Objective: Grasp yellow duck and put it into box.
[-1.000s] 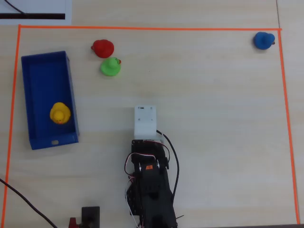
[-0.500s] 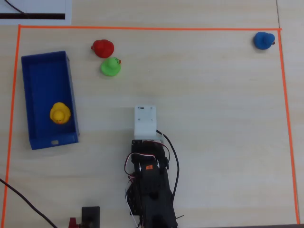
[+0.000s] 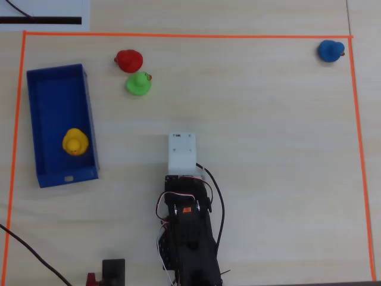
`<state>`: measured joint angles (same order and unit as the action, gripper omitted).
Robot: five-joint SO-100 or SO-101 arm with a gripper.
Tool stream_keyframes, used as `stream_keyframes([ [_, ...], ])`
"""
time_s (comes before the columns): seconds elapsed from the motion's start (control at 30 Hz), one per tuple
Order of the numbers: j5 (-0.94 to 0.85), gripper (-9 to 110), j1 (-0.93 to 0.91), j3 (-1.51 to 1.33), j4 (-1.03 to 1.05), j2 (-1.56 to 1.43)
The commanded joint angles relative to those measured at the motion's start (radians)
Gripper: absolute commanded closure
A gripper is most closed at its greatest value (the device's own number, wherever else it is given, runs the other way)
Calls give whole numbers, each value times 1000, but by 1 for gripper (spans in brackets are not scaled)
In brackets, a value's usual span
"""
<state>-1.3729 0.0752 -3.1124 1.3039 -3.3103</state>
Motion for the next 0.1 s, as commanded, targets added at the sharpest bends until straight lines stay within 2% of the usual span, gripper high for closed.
stream_keyframes([
  [0.0,9,99,0,2,17,0],
  [0.07,9,99,0,2,17,0],
])
